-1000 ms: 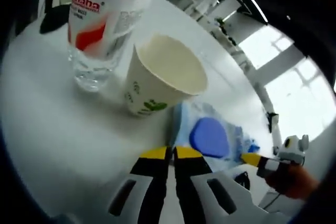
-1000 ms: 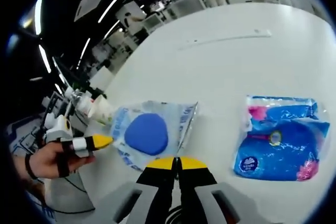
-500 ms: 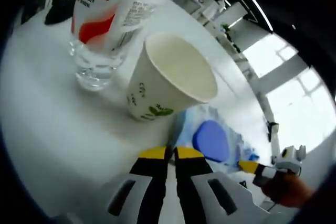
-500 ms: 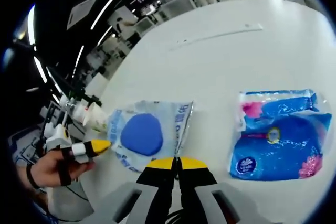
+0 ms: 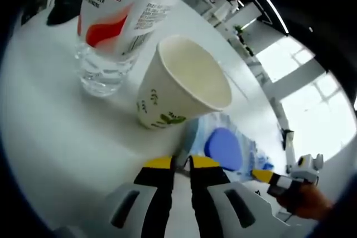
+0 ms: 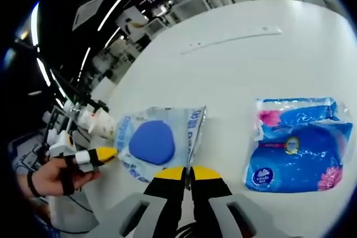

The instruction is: Arrange the tabletop items into an orderly group along one side of the table until the central work area is clear of visible clutter.

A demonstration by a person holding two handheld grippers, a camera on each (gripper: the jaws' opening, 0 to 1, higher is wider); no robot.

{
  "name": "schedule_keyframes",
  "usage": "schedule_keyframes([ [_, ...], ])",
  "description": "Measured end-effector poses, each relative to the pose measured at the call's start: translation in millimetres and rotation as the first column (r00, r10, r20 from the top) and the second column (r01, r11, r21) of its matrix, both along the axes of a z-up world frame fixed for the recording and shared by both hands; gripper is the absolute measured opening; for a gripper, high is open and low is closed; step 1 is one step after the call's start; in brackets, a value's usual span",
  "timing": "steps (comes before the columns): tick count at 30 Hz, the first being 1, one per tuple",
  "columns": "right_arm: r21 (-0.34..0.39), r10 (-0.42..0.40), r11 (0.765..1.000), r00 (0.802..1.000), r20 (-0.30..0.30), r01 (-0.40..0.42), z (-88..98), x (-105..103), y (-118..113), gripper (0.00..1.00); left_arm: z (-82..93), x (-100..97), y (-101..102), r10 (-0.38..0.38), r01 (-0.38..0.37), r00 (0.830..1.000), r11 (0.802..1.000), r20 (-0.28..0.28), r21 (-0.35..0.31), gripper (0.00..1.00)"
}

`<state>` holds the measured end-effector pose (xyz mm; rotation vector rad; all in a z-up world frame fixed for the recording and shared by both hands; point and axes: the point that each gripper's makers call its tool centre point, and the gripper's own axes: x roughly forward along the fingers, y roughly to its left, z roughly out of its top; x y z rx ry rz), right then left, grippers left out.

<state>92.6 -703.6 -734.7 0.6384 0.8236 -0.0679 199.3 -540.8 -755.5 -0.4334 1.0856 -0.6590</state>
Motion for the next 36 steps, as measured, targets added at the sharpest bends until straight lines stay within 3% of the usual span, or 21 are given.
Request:
schedule_keyframes([
  [6, -0.005, 0.012, 1.0, 1.0, 0.005, -0.012, -2.3, 1, -1, 0.07, 3.0, 2.7, 3, -0.011, 0.012, 1.0, 1.0, 0.019, -0.006, 0.11],
  [21, -0.021, 0.031, 0.999, 0.999, 0.014, -0.03, 2.6, -7, 0, 0.07, 9.0, -5.2, 19, -0.065, 0.064, 0.996, 0.998, 0.055, 0.021, 0.13],
  [36, -0.025, 0.009, 1.0, 1.0, 0.029, -0.009, 3.8, -21, -10, 0.07, 14.3, -27.3, 30, -0.132, 0.129, 0.988, 0.991, 0.08, 0.042, 0.13],
])
